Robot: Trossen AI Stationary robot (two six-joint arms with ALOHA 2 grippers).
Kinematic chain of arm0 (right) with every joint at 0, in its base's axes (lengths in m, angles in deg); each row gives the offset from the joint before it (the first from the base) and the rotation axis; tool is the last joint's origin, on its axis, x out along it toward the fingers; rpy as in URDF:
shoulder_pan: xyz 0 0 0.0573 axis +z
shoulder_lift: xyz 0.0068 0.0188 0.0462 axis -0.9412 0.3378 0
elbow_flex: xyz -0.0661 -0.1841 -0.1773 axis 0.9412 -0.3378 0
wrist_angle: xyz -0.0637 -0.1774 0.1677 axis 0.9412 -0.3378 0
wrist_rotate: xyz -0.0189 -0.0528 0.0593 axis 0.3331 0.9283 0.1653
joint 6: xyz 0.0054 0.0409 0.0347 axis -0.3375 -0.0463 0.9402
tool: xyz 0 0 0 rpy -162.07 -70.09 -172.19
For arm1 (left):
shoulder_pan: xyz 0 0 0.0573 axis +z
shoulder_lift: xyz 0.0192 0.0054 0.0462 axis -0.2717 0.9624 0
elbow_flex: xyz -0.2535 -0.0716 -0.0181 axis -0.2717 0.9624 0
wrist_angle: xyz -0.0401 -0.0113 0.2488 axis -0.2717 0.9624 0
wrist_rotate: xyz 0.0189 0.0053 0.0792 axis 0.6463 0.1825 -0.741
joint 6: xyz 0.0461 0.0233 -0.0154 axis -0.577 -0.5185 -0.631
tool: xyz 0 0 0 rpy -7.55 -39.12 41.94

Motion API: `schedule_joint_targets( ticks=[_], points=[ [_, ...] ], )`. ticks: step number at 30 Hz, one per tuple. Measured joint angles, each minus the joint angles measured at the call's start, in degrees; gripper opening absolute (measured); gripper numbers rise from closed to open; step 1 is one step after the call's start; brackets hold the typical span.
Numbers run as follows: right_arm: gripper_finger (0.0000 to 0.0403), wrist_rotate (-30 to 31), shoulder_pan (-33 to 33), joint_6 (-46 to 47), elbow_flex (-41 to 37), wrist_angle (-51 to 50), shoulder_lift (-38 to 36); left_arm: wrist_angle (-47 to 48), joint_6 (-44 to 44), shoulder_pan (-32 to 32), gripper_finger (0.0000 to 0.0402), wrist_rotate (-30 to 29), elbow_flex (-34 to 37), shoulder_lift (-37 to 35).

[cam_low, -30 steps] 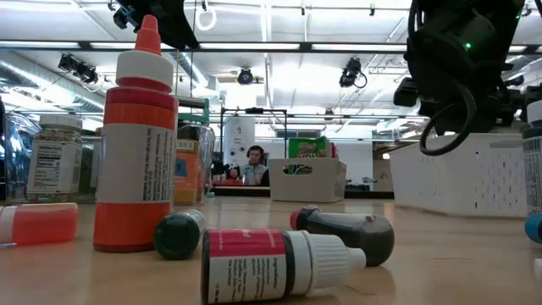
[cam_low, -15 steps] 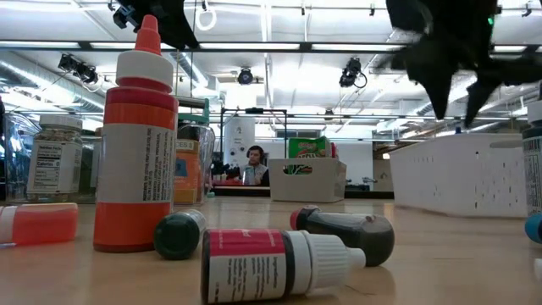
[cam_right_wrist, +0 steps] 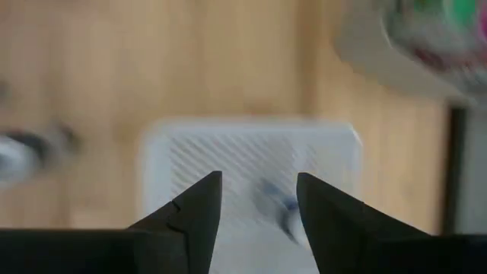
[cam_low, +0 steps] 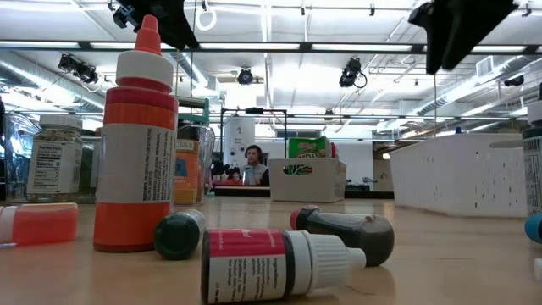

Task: Pick & Place Kitchen Items
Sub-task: Put the black food coloring bottle into the white bin

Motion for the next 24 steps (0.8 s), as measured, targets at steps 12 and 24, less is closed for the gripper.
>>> schedule_joint_targets(
  ticks=[12, 24],
  points=[
    [0.0180, -20.2, 8.6, 1.0, -11.9, 32.7, -5.4, 0.0, 1.6, 0.0, 0.0211, 1.6, 0.0, 0.0],
    [0.0180, -16.6, 10.1, 1.1, -19.2, 34.1, -3.5, -0.1, 3.3, 0.0, 0.0211, 1.6, 0.0, 0.0]
  ],
)
